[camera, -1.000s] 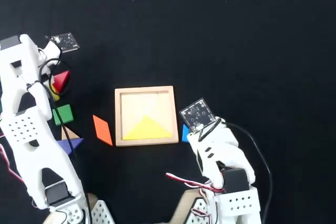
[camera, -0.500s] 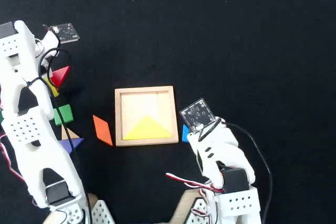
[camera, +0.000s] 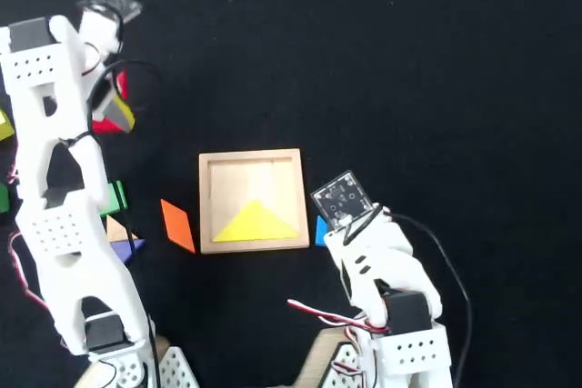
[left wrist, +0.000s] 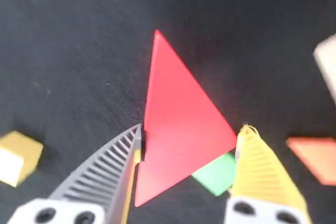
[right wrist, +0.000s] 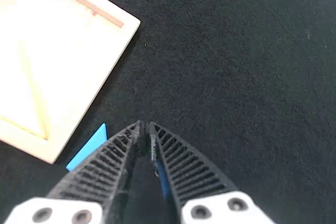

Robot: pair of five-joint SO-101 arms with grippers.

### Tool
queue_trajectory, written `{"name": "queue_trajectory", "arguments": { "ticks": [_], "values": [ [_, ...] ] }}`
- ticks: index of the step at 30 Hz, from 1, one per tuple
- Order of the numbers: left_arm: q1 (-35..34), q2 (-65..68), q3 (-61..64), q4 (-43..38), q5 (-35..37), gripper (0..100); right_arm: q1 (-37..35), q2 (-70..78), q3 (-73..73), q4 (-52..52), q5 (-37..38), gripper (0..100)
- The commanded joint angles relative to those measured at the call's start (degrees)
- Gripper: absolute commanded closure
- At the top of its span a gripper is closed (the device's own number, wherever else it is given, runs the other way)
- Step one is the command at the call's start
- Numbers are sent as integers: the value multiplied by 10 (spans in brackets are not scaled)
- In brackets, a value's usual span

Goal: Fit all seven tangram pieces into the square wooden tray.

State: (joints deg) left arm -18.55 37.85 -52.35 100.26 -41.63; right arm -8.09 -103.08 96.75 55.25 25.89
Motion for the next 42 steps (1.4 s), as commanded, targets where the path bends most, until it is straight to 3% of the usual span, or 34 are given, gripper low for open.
{"name": "queue_trajectory", "arguments": {
  "ticks": [1,6,13,20,27,33,42],
  "values": [
    [23,-70,18,6,101,848,-4,-41,-2,4,2,987],
    [56,-142,132,6,195,848,0,-42,-2,3,2,987],
    [141,-290,287,5,295,848,76,-47,-2,-35,-3,987],
    [221,-364,369,4,538,848,89,-47,-2,-37,-3,986],
    [283,-367,442,4,579,848,90,-47,-2,-37,-3,986],
    [311,-367,474,1,709,848,90,-47,-2,-37,-3,986],
    [332,-367,574,-101,746,848,90,-47,-2,-37,0,986]
  ]
}}
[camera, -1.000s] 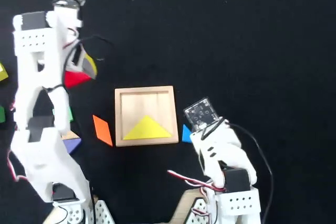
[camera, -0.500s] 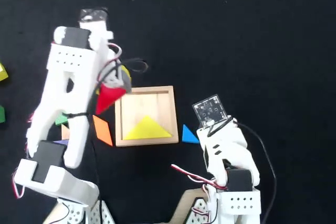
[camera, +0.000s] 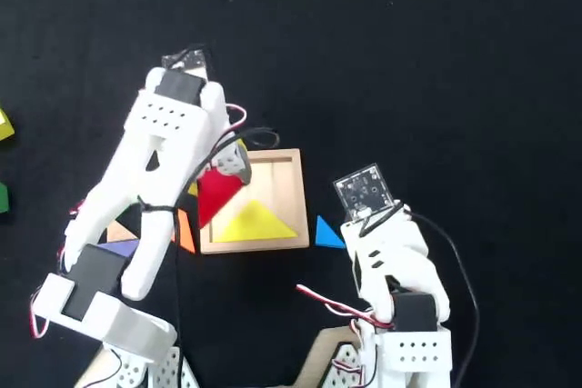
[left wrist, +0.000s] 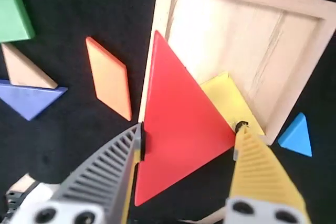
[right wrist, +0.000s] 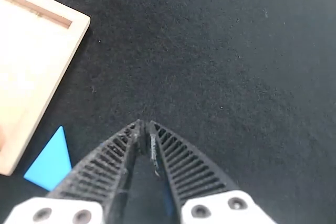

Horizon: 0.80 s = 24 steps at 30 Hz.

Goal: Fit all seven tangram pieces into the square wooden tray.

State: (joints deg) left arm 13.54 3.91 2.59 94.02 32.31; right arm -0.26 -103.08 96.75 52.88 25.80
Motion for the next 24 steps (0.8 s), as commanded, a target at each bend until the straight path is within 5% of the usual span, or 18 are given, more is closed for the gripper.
{"name": "queue_trajectory", "arguments": {
  "ticks": [1,12,24],
  "values": [
    [11,-27,41,-56,6,848,11,-47,-2,-13,1,986],
    [8,-27,171,-236,-29,848,11,-47,-2,-13,2,986],
    [6,-27,196,-286,-30,844,11,-46,-2,-12,2,986]
  ]
}}
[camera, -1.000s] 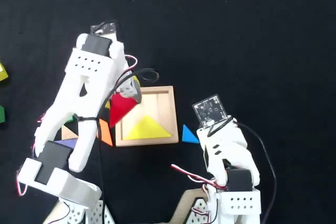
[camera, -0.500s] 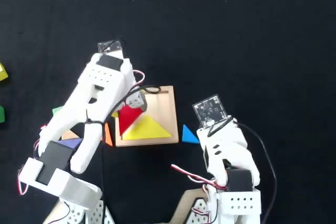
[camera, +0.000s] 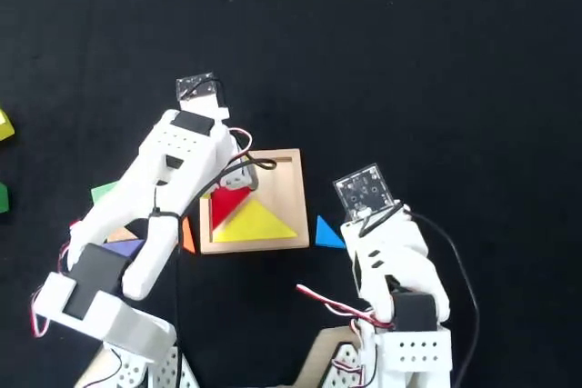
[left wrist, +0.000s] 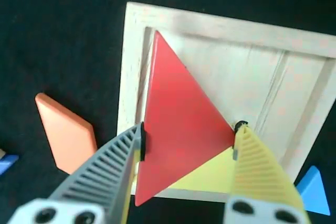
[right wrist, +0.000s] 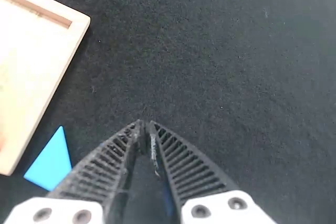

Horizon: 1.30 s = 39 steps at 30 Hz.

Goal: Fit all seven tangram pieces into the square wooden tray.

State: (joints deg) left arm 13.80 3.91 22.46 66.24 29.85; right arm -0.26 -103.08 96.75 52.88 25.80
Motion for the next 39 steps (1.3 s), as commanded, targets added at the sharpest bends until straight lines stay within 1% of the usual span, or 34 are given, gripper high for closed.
{"name": "queue_trajectory", "arguments": {
  "ticks": [1,11,15,18,32,37,39],
  "values": [
    [3,-27,-2,-7,-5,844,11,-46,-2,-12,2,986],
    [4,-27,22,-10,-2,838,11,-45,-2,-12,3,986],
    [3,-27,22,-5,-1,770,11,-45,-2,-12,3,986],
    [3,-27,22,-9,-1,742,11,-45,-2,-12,3,986],
    [2,-27,22,-9,-1,738,11,-44,-2,-11,3,986],
    [2,-27,31,-9,2,660,11,-44,-2,-11,3,986],
    [2,-27,36,-10,7,654,11,-44,-2,-11,3,986]
  ]
}}
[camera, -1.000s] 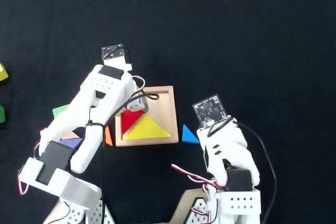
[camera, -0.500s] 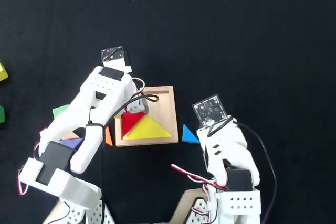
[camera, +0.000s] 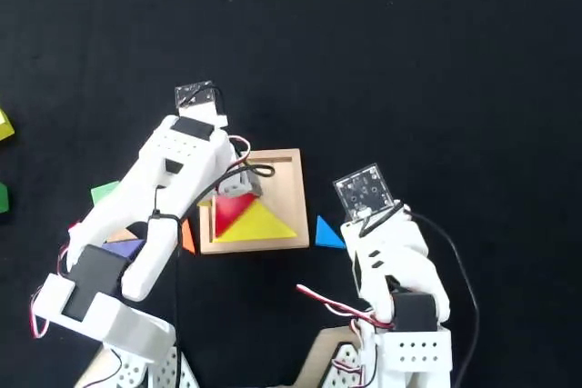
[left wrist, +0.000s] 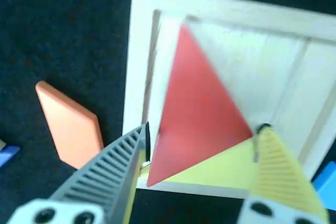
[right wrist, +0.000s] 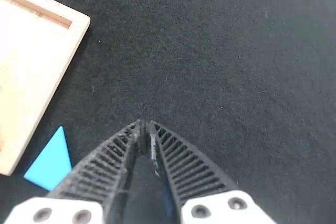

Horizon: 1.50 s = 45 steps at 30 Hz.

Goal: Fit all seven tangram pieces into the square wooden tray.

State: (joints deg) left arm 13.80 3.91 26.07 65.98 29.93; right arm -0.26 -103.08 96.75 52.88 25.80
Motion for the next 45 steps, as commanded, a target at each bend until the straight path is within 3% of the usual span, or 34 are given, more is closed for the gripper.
{"name": "queue_trajectory", "arguments": {
  "ticks": [1,7,11,15,20,24,40,45],
  "values": [
    [2,-27,0,-7,7,654,11,-44,-2,-11,3,986],
    [2,-34,-5,-7,6,654,11,-44,-2,-11,3,986],
    [10,-51,-73,14,8,655,11,-44,-2,-11,3,986],
    [51,-58,-115,22,6,655,13,-46,-2,-12,3,986],
    [122,-57,-101,16,6,655,96,-47,-2,-54,-3,986],
    [138,-57,-77,-17,8,655,112,-47,-2,-62,-36,986],
    [153,-57,44,-157,7,655,110,-47,-2,-59,-37,986],
    [153,-57,48,-163,6,655,110,-46,-2,-58,-37,986]
  ]
}}
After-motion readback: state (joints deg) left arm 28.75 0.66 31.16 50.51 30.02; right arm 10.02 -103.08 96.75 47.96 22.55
